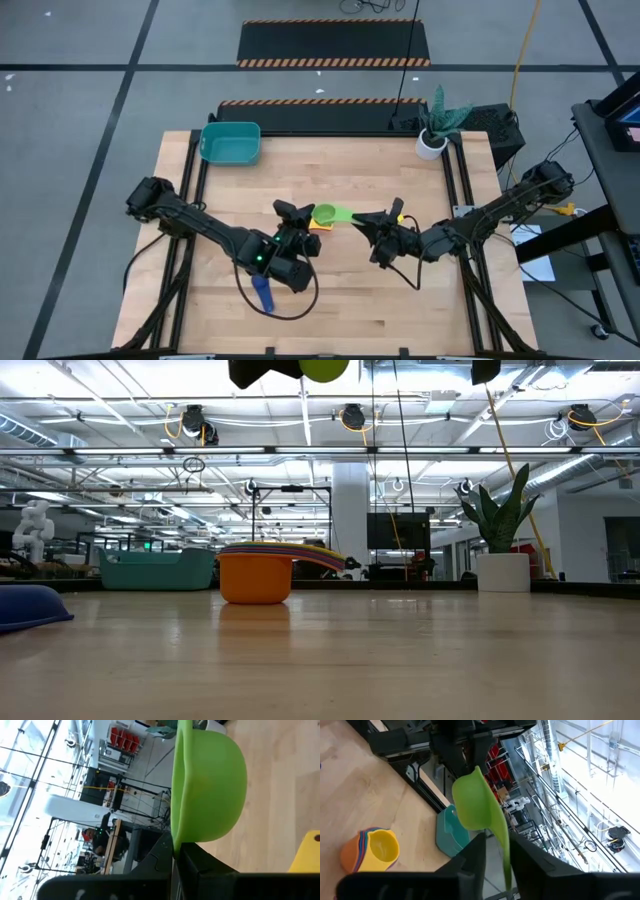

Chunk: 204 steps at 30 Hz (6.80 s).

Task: Nest measuring cups in basket
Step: Stack the green measuring cup on top of the yellow measuring cup

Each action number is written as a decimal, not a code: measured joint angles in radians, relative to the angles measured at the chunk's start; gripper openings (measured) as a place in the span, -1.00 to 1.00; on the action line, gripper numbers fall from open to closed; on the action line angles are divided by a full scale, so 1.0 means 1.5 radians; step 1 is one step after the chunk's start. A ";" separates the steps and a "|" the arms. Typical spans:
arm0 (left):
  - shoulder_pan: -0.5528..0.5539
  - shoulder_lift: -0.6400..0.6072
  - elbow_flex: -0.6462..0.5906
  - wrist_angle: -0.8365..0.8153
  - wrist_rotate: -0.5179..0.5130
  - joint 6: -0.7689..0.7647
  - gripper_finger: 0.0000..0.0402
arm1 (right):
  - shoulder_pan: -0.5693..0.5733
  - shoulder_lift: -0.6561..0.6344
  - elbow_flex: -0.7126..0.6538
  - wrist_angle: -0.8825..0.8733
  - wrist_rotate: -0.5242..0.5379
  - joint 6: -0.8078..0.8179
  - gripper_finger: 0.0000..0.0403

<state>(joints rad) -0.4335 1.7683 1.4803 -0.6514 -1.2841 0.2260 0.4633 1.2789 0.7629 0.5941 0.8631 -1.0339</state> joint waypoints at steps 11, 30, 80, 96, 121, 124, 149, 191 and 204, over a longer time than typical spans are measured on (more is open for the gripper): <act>0.005 0.001 0.000 -0.003 0.001 -0.046 -0.68 | 0.000 0.000 0.000 0.000 0.002 -0.003 -0.97; -0.020 -0.078 0.000 -0.468 0.144 -0.648 -0.36 | -0.084 0.000 -0.035 0.023 -0.130 0.007 -1.00; -0.050 -0.230 -0.179 -0.330 0.174 -0.699 -0.54 | -0.293 0.369 -0.063 0.365 -0.454 -0.104 -1.00; -0.051 -0.229 -0.179 -0.330 0.175 -0.693 -0.54 | -0.291 0.369 -0.062 0.328 -0.454 -0.069 -1.00; -0.051 -0.229 -0.178 -0.331 0.175 -0.692 -0.54 | -0.294 0.369 -0.062 0.303 -0.489 0.024 -0.61; -0.051 -0.229 -0.178 -0.331 0.175 -0.692 -0.54 | -0.294 0.369 -0.062 0.304 -0.490 0.040 -0.59; -0.051 -0.229 -0.178 -0.331 0.175 -0.691 -0.54 | -0.304 0.368 -0.062 0.281 -0.566 0.137 -0.59; -0.051 -0.229 -0.178 -0.327 0.175 -0.692 -0.54 | -0.346 0.305 0.097 -0.187 -0.596 0.585 0.75; -0.051 -0.229 -0.178 -0.326 0.175 -0.691 -0.54 | -0.361 0.315 0.097 -0.238 -0.649 0.641 0.78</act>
<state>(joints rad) -0.5098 1.4246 1.2137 -1.1397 -1.0222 -0.8108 -0.0776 1.7513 0.9077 0.2366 -0.1100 -0.0726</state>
